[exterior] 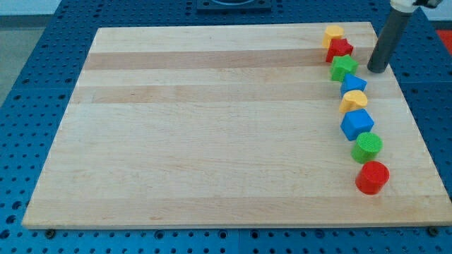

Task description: Push the green star to left and down a bit

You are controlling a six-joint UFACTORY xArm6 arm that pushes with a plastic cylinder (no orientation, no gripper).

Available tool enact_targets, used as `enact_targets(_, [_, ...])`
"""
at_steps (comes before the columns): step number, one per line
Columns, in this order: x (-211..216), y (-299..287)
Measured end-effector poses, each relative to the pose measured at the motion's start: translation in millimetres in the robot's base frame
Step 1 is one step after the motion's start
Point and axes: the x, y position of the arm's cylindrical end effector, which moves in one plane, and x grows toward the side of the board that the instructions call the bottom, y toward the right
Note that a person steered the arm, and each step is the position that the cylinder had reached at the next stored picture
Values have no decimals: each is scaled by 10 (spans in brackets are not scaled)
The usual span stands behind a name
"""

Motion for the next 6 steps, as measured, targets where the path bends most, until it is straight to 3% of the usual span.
enact_targets(5, [184, -1663])
enact_targets(6, [184, -1655])
